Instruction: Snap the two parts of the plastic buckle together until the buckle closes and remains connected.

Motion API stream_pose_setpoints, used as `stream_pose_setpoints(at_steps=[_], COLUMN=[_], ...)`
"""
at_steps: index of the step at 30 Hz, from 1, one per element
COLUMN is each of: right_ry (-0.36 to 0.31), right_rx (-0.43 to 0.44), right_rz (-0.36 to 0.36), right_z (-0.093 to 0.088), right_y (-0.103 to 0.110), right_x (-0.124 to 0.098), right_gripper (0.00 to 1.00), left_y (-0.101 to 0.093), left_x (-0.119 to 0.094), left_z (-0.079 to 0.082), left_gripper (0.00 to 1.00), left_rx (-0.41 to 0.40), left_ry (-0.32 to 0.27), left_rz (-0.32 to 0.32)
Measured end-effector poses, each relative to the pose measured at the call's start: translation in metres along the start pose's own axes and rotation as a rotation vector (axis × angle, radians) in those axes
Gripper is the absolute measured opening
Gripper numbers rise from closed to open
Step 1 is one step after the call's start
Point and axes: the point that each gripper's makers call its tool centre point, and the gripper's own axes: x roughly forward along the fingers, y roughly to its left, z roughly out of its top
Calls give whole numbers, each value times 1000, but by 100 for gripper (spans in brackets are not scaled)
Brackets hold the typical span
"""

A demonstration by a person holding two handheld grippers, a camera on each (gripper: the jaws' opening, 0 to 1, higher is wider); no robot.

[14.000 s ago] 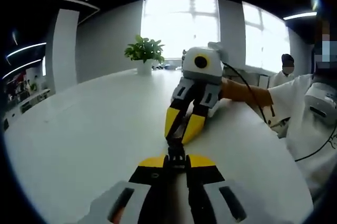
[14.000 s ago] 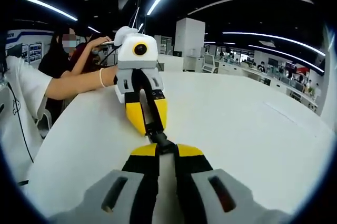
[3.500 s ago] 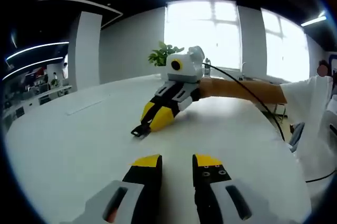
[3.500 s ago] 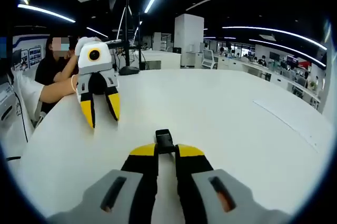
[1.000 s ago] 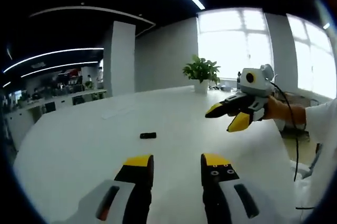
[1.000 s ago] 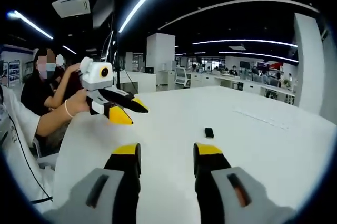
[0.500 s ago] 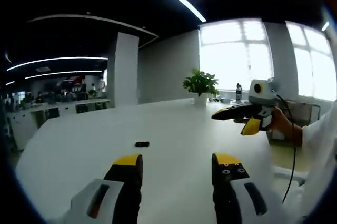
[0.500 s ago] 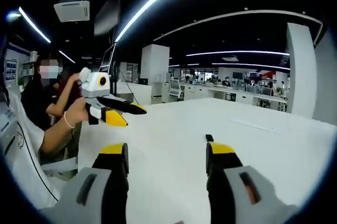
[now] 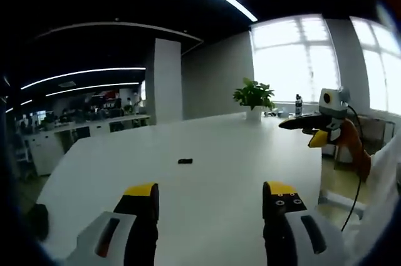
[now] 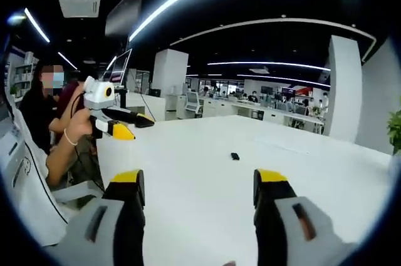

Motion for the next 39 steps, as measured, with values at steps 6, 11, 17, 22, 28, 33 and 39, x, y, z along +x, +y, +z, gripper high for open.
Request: stream_pose_setpoints(at_steps=[6,11,17,22,28,33,39], right_ry=[-17,6,3,-26,-55,-43,-32], right_rx=[-1,-5,0,33,62,85,83], right_rz=[-51,-93,-162,-228,-280,-261,-249], right_z=[-2,-8,-11,-13,-16,-21,-23], right_y=[8,12,9,2,-5,-3,-1], right_x=[-17,-32,-50,-65,-77,-75,-72], right_gripper=[85,97,100,100,99,99,99], left_y=[-13,-21,-17,-15,-18,-15,-9], left_x=[-13,-28,-48,-58,-64,-70,-75], left_z=[-10,-11,-4,-9,-20,-29,-29], left_gripper=[71,75,84,88,88,88,88], left_rx=[21,22,19,19,-12,-33,-53], left_ry=[14,-2,-52,-36,-29,-17,-29], left_rz=[-2,18,108,160,160,176,198])
